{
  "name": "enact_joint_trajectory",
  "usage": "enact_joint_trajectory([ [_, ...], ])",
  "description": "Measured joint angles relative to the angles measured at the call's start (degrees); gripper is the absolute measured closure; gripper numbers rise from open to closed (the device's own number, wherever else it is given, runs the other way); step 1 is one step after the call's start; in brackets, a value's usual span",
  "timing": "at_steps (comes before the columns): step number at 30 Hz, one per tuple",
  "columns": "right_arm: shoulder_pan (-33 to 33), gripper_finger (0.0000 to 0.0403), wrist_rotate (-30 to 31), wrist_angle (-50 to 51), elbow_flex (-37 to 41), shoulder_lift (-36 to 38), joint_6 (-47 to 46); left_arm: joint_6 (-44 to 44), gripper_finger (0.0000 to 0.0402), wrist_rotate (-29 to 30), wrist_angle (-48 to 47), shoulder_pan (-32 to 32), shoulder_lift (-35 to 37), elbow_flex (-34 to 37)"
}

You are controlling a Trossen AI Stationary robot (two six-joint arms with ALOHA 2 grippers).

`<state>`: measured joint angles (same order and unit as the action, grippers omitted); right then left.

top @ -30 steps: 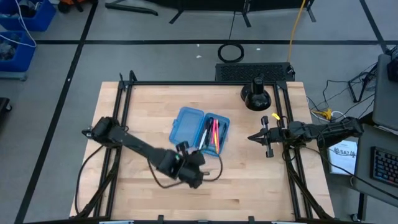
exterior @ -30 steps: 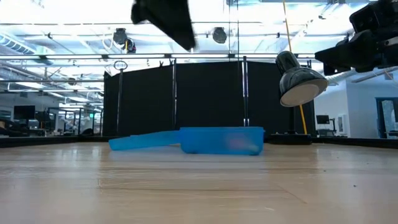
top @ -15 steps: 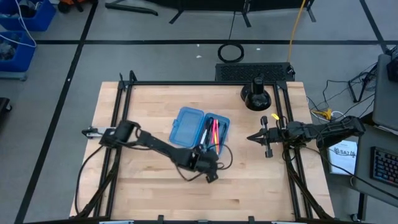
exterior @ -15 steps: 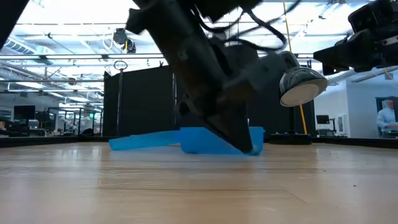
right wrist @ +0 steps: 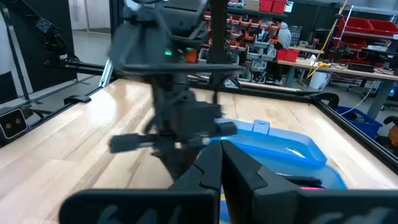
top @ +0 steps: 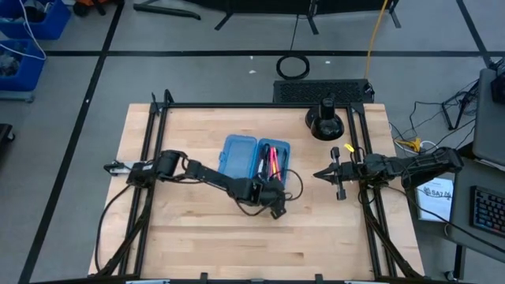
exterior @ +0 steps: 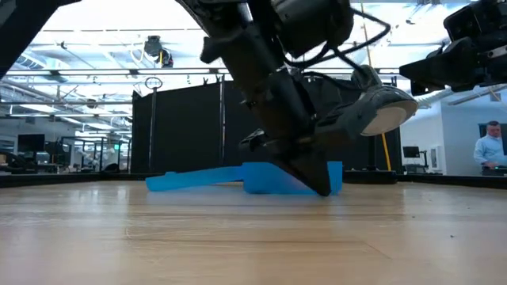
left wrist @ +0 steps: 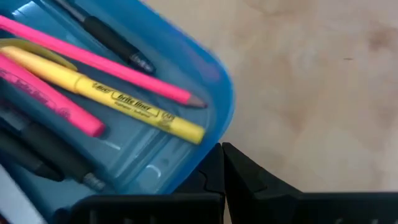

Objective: Pick & place school supplies into a supply box
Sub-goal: Adjust the supply box on the table

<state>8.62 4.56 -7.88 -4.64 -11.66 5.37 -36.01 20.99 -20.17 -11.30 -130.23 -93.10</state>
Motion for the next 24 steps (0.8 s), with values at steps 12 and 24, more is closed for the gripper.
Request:
enact_joint_trajectory([
  [12, 0.0, 0.0403, -0.1, 0.1, 0.0, 0.0, 0.0, 5.8, 0.0401, -4.8, 0.3, 5.3, 0.0, 0.0],
  [24, 0.0, 0.0403, -0.3, 2.5, -0.1, 0.0, 1.5, 38.6, 0.0401, -5.6, -3.7, -8.3, 11.7, 0.0],
])
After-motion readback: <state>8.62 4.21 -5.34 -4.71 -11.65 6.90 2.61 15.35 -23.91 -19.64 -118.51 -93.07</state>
